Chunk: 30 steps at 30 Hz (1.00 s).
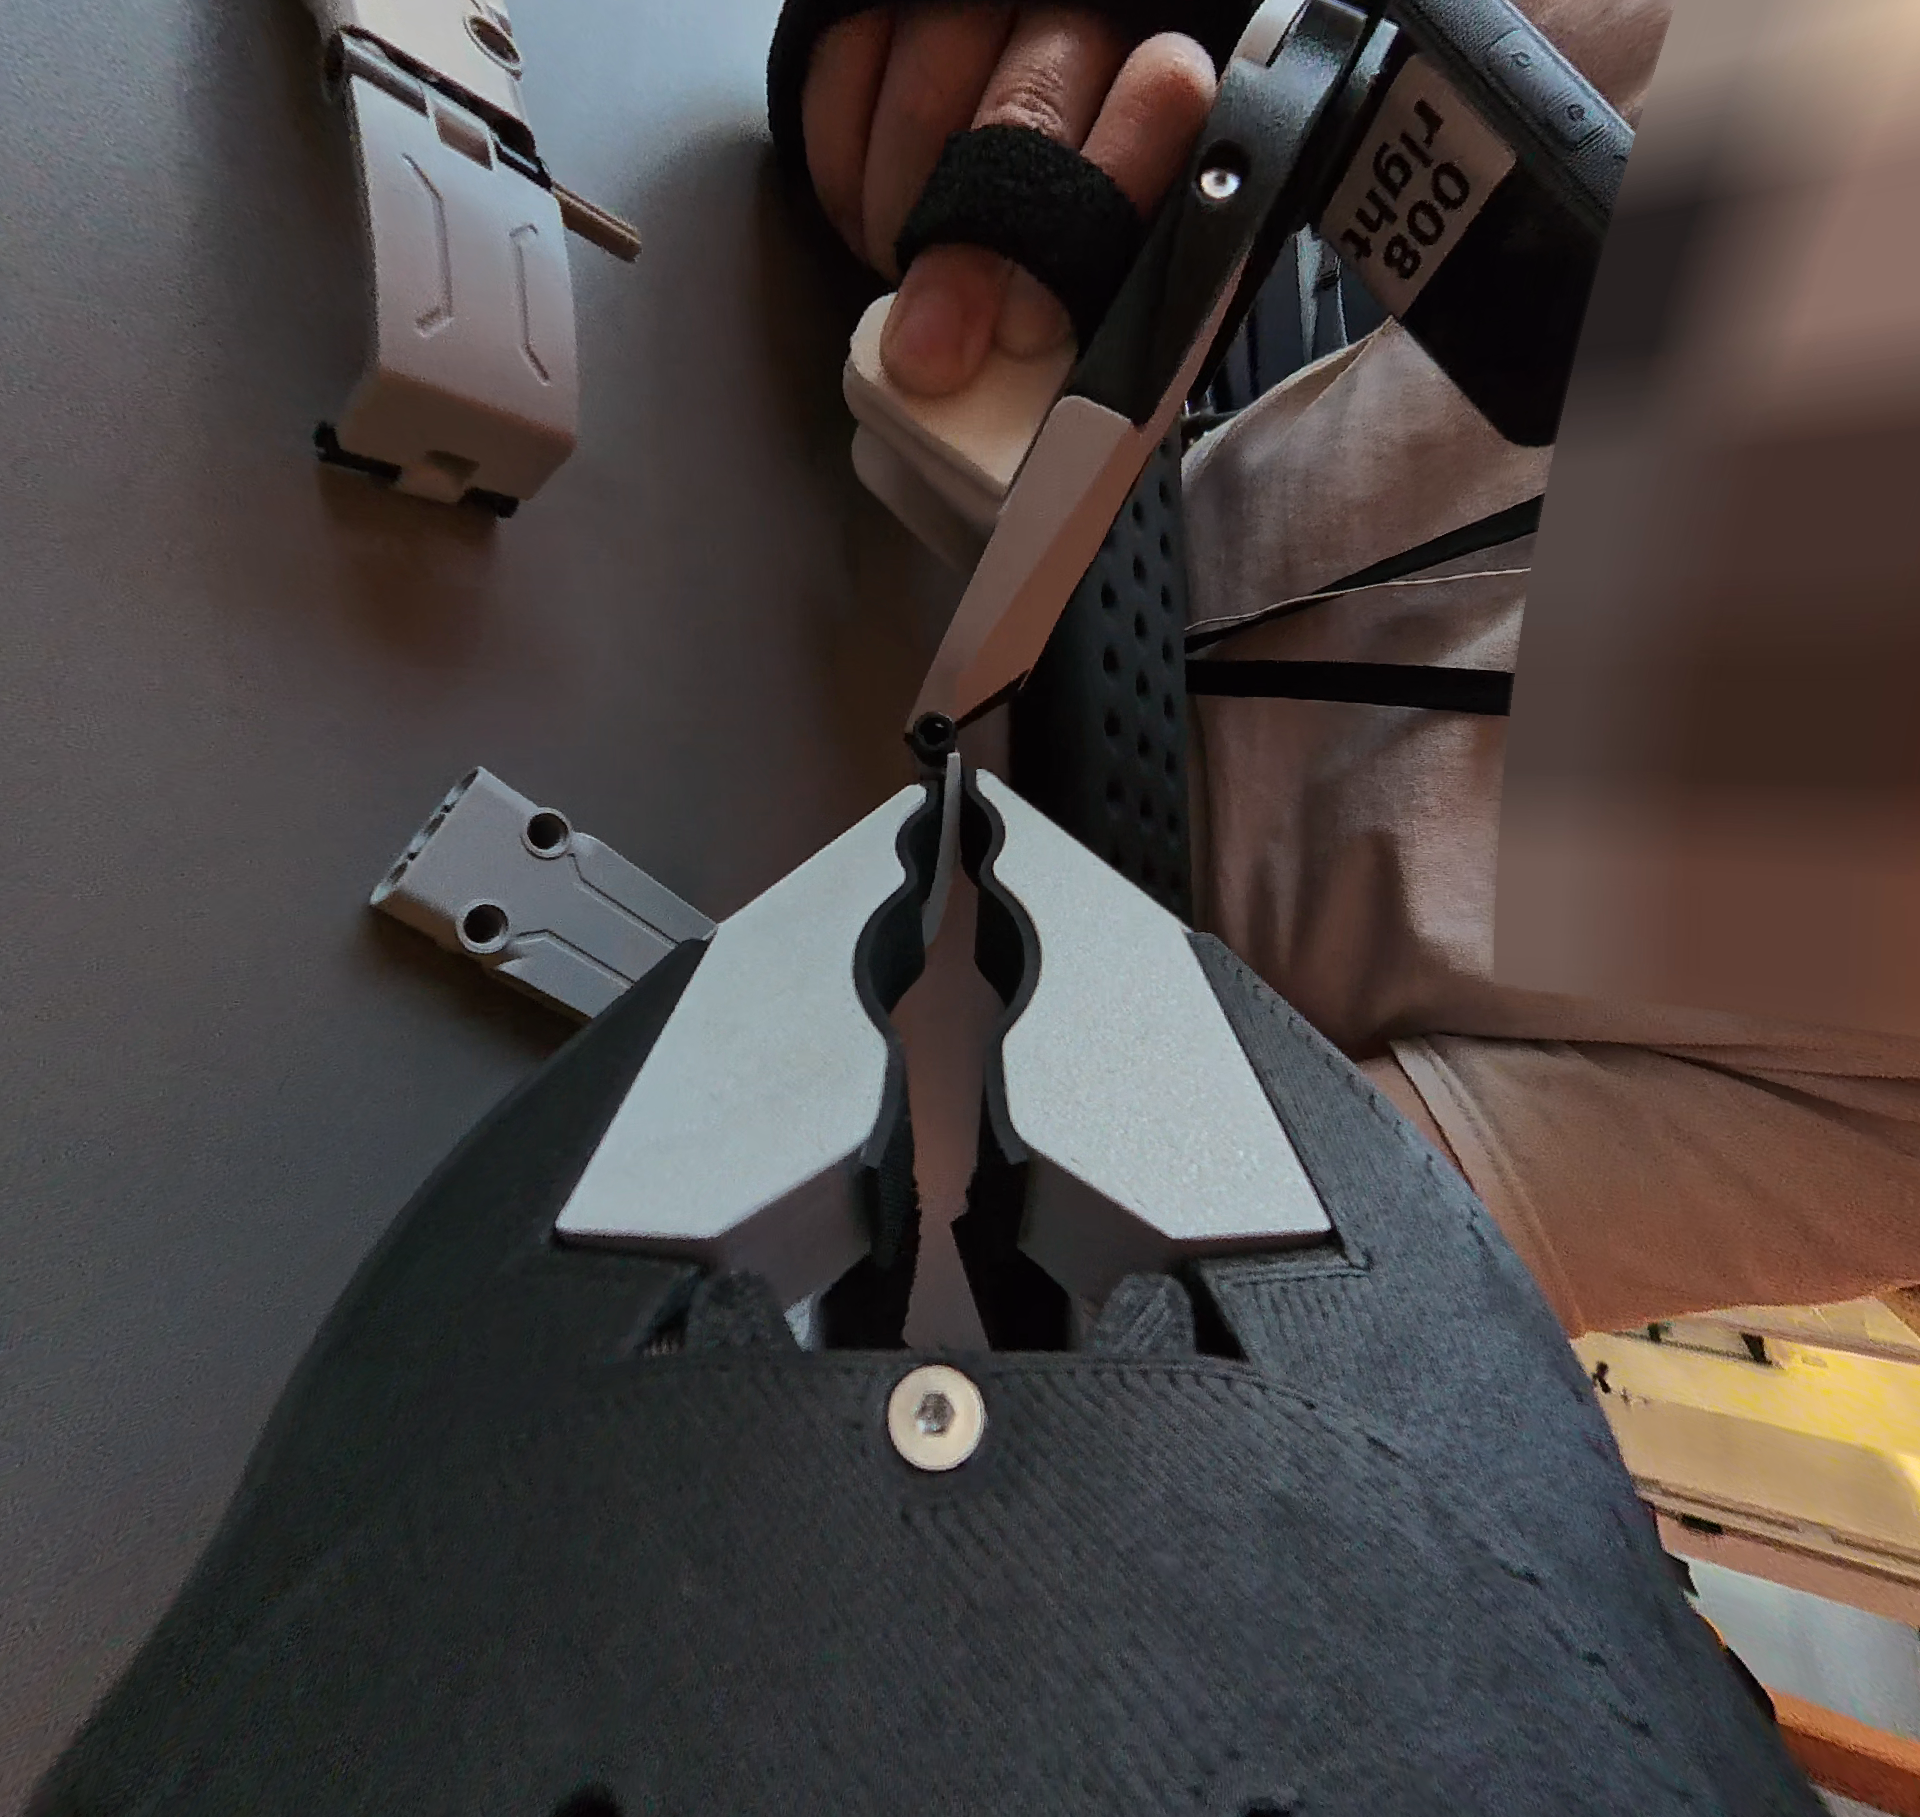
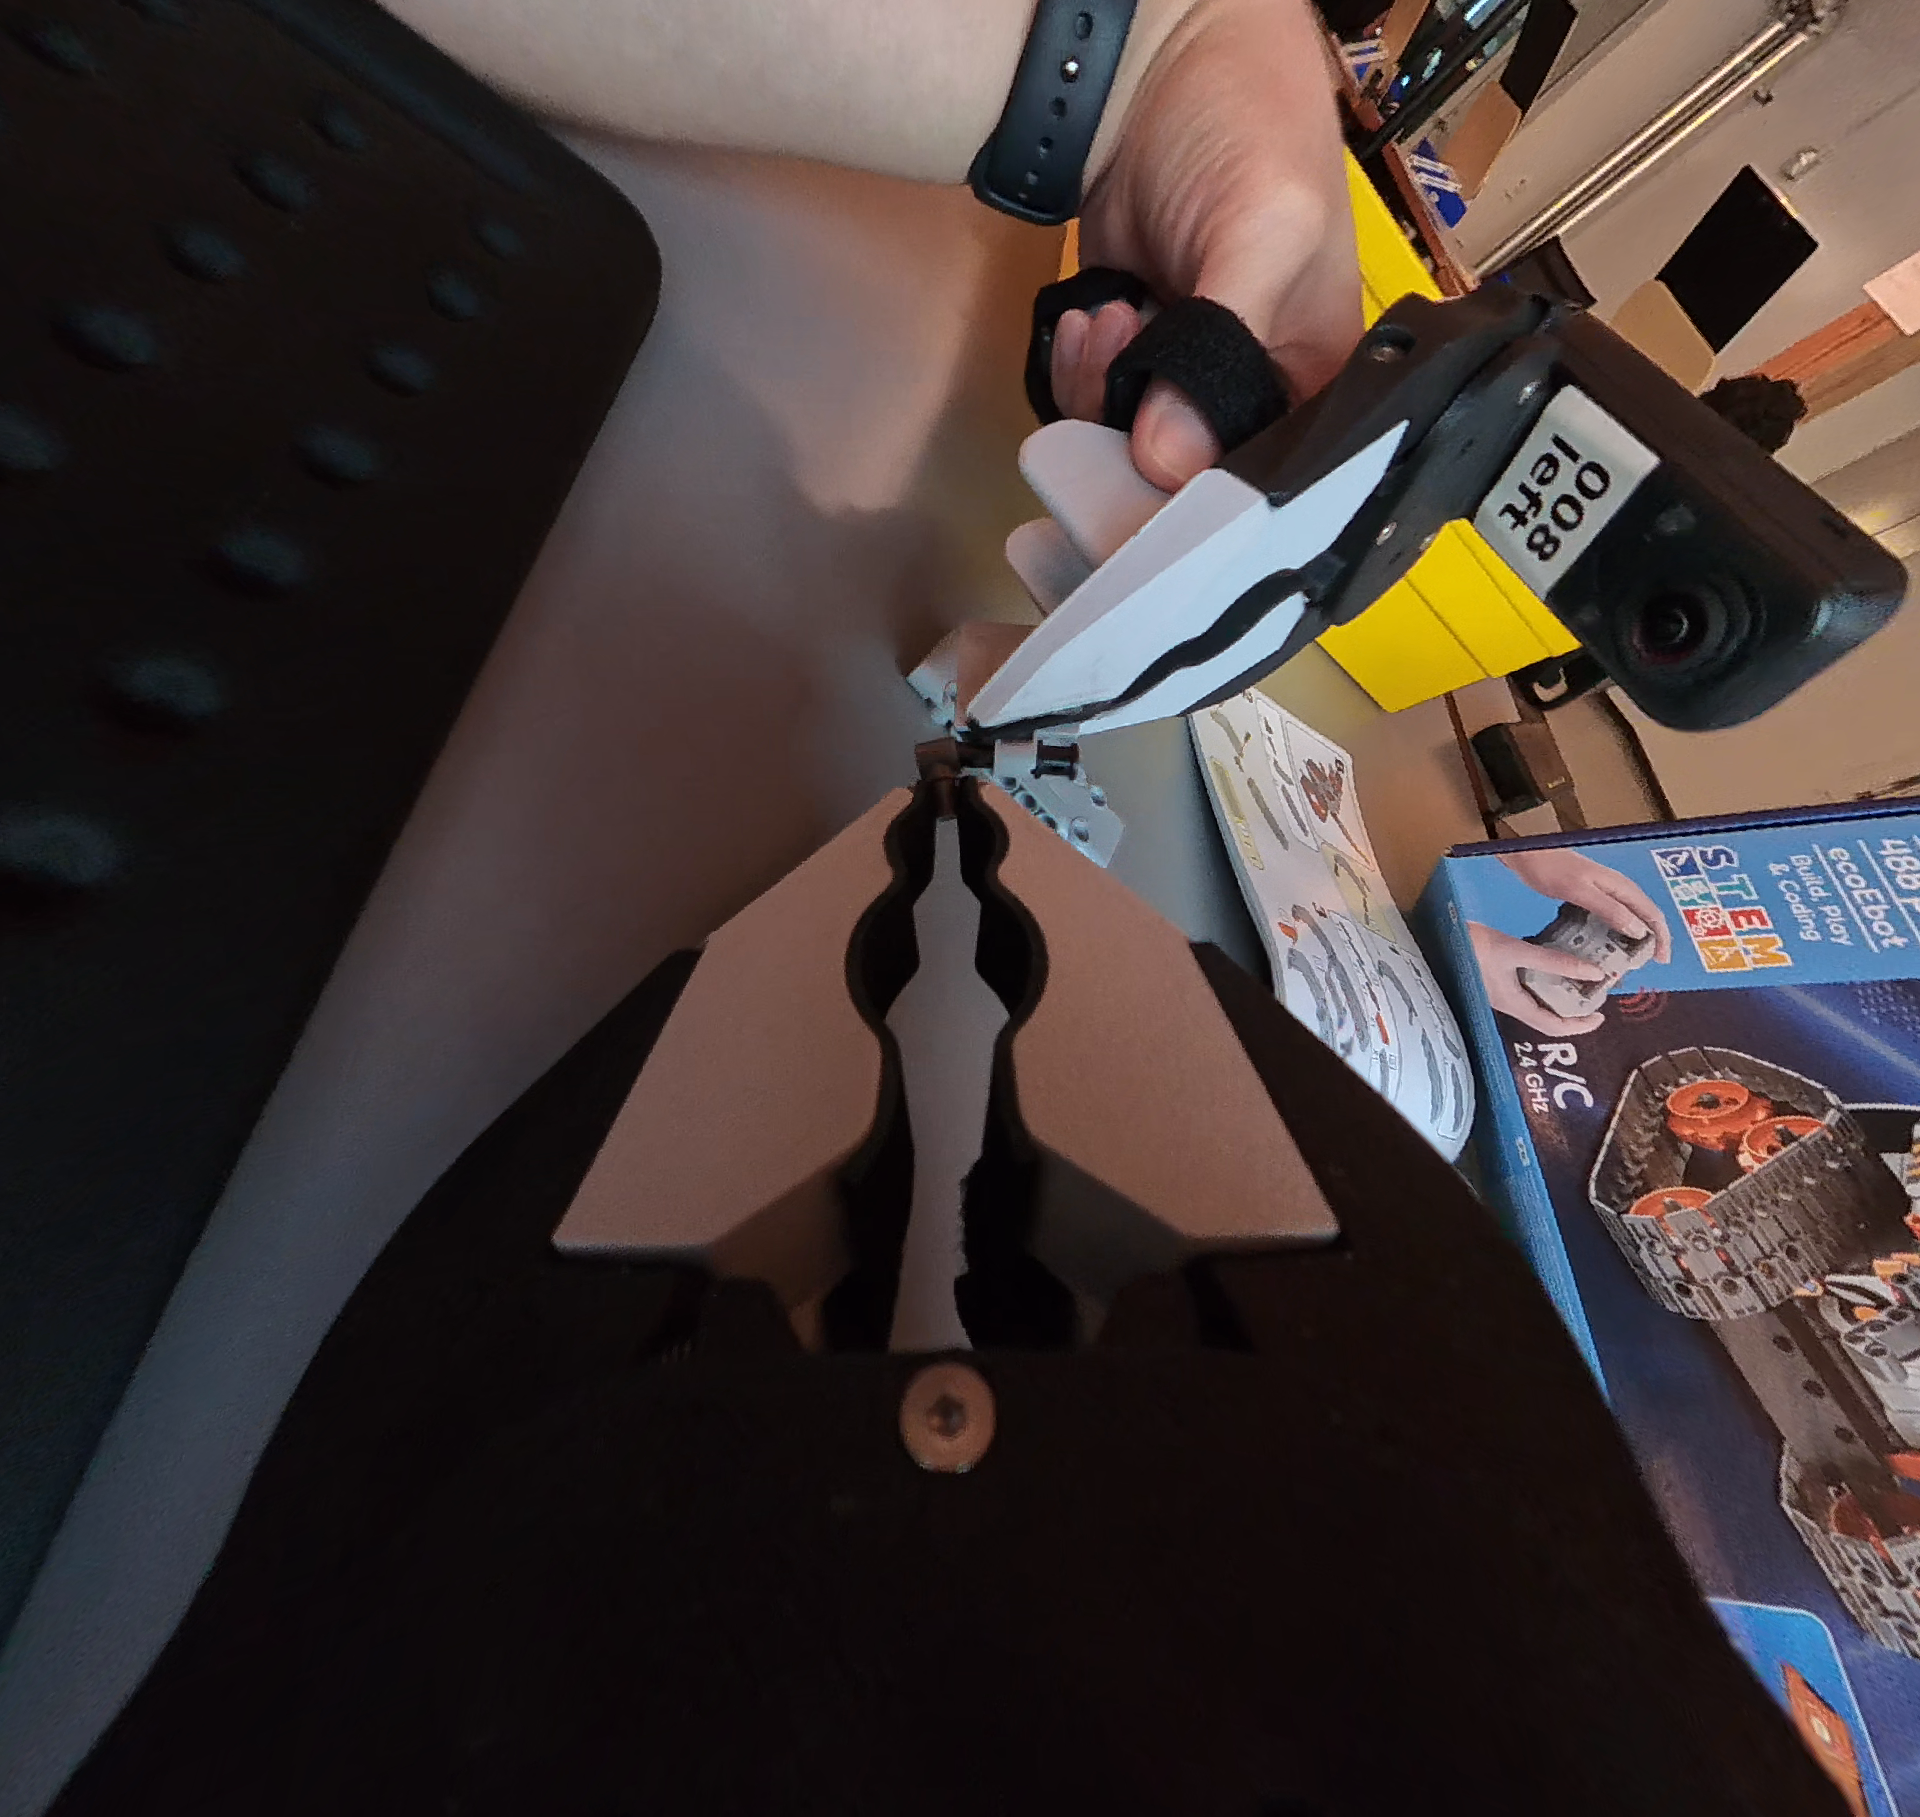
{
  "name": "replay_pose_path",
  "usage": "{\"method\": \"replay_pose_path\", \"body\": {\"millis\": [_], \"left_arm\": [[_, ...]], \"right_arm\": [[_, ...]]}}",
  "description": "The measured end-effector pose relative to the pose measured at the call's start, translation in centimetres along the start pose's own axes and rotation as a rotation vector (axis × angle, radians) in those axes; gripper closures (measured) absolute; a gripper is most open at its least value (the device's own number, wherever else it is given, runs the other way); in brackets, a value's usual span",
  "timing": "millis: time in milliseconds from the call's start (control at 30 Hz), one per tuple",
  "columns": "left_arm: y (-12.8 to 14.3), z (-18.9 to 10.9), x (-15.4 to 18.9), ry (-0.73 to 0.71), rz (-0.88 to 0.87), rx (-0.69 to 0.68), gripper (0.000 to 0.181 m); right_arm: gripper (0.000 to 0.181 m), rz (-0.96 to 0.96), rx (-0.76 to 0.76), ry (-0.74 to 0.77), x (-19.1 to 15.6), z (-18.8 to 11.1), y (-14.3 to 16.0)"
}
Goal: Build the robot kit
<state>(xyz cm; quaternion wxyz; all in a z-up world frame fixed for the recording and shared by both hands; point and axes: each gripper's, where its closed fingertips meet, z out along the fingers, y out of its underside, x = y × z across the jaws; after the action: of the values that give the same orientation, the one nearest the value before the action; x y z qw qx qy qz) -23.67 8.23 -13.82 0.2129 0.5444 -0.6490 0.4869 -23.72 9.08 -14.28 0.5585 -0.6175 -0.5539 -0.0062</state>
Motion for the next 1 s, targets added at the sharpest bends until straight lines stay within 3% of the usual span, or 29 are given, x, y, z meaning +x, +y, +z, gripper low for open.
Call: {"method": "replay_pose_path", "body": {"millis": [1000], "left_arm": [[-3.2, -2.0, 0.0, -0.094, 0.145, 0.175, 0.18]], "right_arm": [[0.18, 0.293, 0.074, 0.087, 3.7, -1.2, 0.4]]}}
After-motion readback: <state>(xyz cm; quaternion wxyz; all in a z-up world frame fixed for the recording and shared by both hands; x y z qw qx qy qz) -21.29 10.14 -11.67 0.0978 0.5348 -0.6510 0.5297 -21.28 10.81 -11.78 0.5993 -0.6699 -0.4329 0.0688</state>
